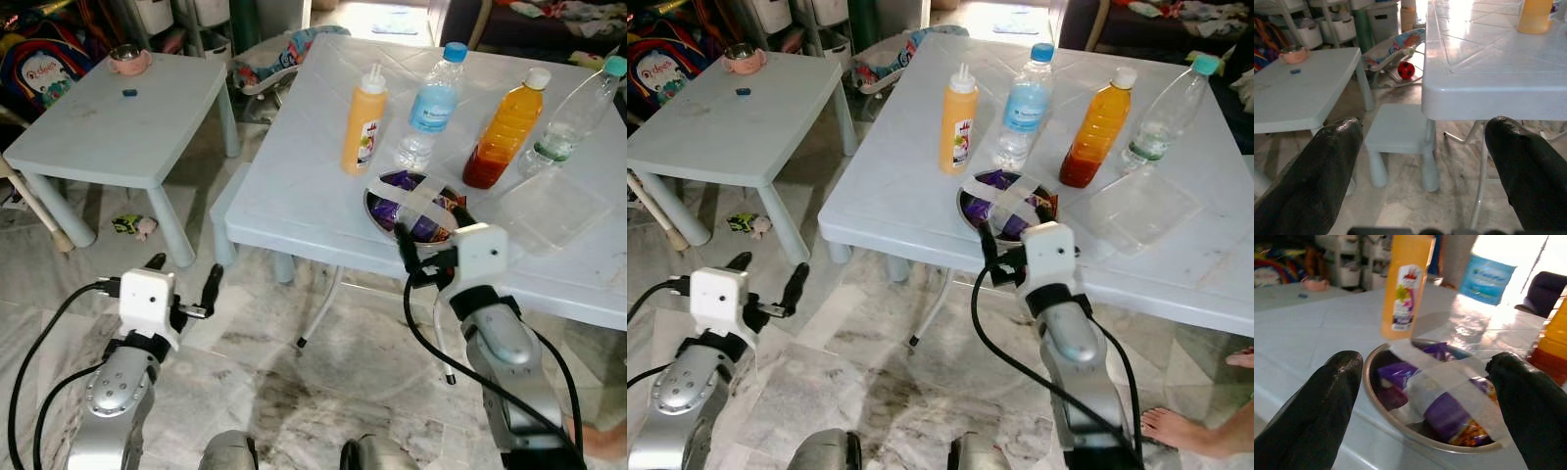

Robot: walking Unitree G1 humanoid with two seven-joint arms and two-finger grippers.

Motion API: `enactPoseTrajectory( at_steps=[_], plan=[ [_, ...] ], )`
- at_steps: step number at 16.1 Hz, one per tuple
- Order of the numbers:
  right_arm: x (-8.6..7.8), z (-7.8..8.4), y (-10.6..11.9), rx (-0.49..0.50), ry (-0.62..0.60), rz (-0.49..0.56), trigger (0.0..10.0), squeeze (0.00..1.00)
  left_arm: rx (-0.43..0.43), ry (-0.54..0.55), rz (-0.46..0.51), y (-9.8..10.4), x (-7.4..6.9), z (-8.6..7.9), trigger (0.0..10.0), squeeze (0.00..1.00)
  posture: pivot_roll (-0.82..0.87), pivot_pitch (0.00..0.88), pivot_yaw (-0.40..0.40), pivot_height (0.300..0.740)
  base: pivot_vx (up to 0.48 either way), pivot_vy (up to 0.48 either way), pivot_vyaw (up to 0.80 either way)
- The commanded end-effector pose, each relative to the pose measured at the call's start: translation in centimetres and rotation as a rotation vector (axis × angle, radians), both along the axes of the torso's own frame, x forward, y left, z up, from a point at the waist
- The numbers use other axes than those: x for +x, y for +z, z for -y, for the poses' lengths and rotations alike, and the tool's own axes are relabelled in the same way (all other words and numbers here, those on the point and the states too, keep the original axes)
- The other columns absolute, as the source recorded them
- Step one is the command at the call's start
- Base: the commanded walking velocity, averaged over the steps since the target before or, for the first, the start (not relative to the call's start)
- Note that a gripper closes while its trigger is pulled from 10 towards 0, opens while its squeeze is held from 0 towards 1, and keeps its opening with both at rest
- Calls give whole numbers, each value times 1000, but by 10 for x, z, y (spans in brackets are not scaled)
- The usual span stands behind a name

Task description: Restocking fridge

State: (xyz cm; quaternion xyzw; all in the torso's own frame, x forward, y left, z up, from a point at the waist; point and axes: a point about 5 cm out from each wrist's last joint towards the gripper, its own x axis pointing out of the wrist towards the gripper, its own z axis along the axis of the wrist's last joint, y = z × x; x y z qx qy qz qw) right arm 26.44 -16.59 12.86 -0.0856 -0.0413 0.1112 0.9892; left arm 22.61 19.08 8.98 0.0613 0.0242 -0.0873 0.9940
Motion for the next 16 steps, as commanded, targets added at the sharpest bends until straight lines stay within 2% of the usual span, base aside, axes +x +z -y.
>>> enactPoseTrajectory(
  at_steps=[1,7,10,16],
  plan=[
    [3,-2,-1,-14,53,-26,10000,0,2,-15,1,3,1,2,10000,0,55,86,-13,740,0,0,0],
    [19,3,-10,-84,100,-89,10000,0,-5,-24,-18,3,-2,3,10000,0,69,112,-5,740,0,0,0],
    [19,-1,-13,-103,198,-106,10000,0,-4,-29,-22,4,-4,3,10000,0,69,125,-3,740,0,0,0],
    [28,0,-14,-157,266,-123,10000,0,-6,-34,-31,4,-6,5,10000,0,77,136,-5,740,0,0,0]
  ],
)
